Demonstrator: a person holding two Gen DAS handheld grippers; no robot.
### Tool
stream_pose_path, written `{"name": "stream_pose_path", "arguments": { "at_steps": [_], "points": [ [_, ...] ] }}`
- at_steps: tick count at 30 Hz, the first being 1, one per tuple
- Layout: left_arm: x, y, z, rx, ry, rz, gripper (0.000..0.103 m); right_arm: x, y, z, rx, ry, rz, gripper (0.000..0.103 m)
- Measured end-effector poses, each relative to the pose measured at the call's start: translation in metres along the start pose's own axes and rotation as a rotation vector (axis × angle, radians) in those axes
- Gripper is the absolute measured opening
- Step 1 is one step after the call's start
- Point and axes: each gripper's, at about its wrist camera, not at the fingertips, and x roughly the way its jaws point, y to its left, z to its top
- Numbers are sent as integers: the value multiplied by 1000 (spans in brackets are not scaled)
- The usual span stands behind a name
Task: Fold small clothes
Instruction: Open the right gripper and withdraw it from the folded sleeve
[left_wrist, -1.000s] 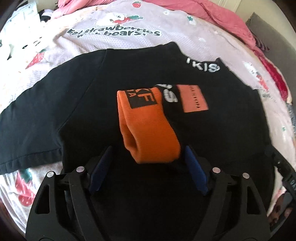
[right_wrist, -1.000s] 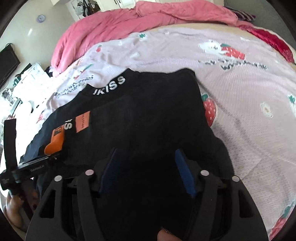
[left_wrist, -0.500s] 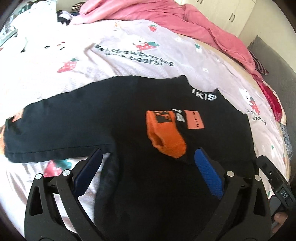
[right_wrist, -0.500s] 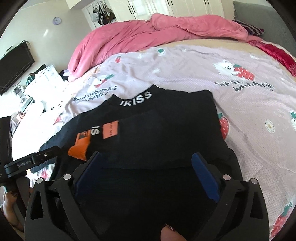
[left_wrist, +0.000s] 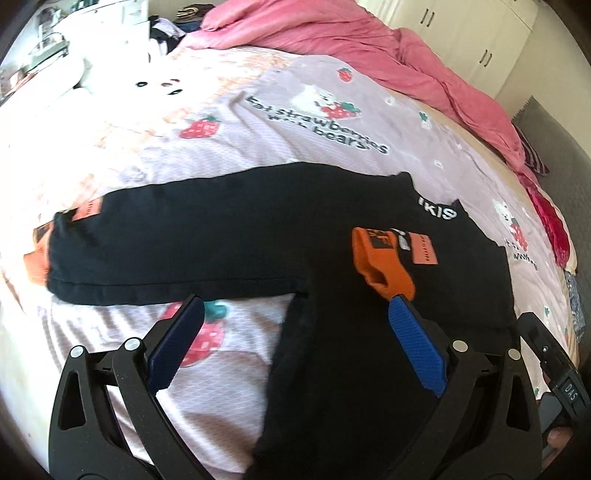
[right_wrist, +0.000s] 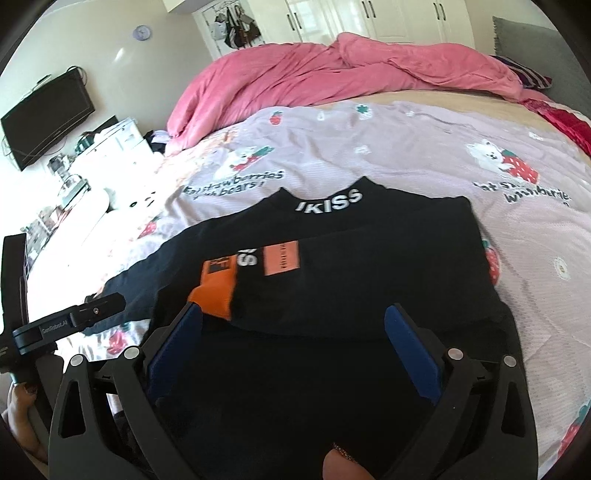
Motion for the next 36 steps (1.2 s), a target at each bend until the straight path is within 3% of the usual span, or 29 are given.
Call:
{"name": "stream_pose_path", "arguments": {
  "at_steps": [36],
  "points": [
    [-32, 152, -10, -297, -39, 85, 94, 31, 146, -9, -259, 54, 158, 98]
  ]
}}
